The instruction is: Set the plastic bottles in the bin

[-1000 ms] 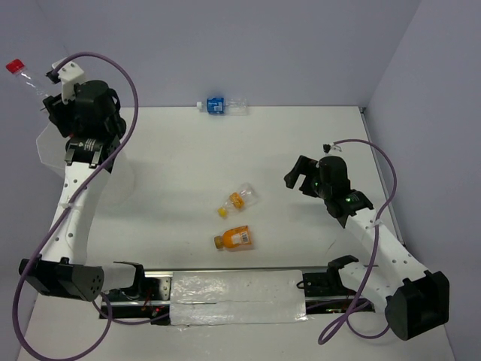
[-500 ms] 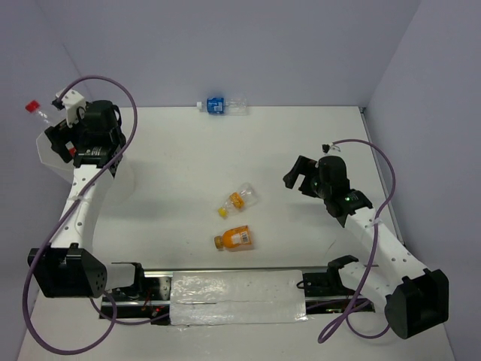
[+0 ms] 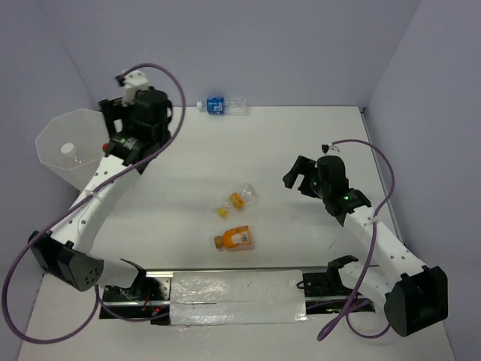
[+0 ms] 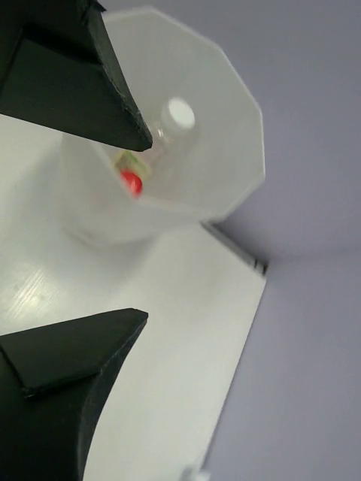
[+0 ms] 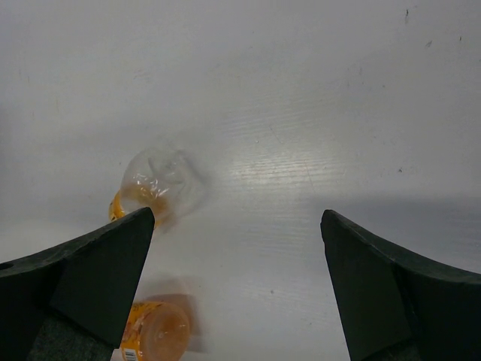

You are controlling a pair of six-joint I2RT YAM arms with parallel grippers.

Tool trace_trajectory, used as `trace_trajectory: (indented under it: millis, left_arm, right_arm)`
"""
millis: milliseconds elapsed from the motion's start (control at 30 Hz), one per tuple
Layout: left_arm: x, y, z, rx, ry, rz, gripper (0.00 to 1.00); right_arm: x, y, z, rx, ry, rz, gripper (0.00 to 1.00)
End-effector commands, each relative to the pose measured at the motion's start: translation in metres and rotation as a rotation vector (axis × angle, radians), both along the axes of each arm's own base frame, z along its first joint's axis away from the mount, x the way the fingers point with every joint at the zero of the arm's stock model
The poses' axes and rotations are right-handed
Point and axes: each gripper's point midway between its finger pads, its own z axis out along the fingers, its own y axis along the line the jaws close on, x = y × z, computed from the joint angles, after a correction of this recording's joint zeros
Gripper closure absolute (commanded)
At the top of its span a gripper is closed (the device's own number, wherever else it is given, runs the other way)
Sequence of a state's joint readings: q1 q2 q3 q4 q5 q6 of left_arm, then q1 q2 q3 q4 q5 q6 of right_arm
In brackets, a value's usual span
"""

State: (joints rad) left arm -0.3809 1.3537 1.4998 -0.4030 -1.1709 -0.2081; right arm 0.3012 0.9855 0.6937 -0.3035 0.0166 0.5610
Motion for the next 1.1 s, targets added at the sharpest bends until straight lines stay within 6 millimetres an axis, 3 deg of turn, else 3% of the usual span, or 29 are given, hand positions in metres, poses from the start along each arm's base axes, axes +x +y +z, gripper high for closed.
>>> trace_trajectory:
  millis: [0,33,100,133,167,333,467,600,800,1067]
  left_arm:
    - [0.01,-0.062,-0.022,0.053,0.143,-0.153,0.01]
    - [0.013,-0.094,-0.046,0.031,0.225,-0.234,0.0]
    - [0.014,-0.125,-0.071,0.007,0.305,-0.324,0.01]
    - [0.012,-0.156,-0.096,-0.02,0.375,-0.425,0.01]
    - [0.011,-0.173,-0.108,-0.053,0.398,-0.477,0.02]
    - [-0.014,-0.273,-0.176,-0.147,0.591,-0.801,0.01]
    - [-0.032,-0.317,-0.214,-0.222,0.721,-0.986,0.0]
    - [-0.044,-0.331,-0.247,-0.26,0.817,-1.047,0.0]
    - [-0.045,-0.33,-0.293,-0.221,0.929,-1.012,0.01]
    - [-0.053,-0.326,-0.331,-0.202,1.019,-0.998,0.0]
  right_arm:
    - [0.008,-0.002,0.018,0.012,-0.063,-0.03,0.01]
    - [0.006,-0.004,0.019,0.002,-0.062,-0.031,0.0]
    - [0.005,-0.011,0.021,-0.018,-0.069,-0.059,0.0]
    - [0.003,-0.015,0.026,-0.023,-0.085,-0.079,0.0]
    - [0.0,-0.019,0.027,-0.031,-0.089,-0.093,0.0]
    - [-0.011,-0.048,0.046,-0.075,-0.169,-0.209,0.0]
    - [-0.018,-0.058,0.051,-0.1,-0.19,-0.238,0.0]
    - [-0.021,-0.062,0.046,-0.122,-0.179,-0.243,0.0]
    - [-0.02,-0.058,0.037,-0.112,-0.158,-0.229,0.0]
    - [-0.018,-0.051,0.032,-0.093,-0.148,-0.202,0.0]
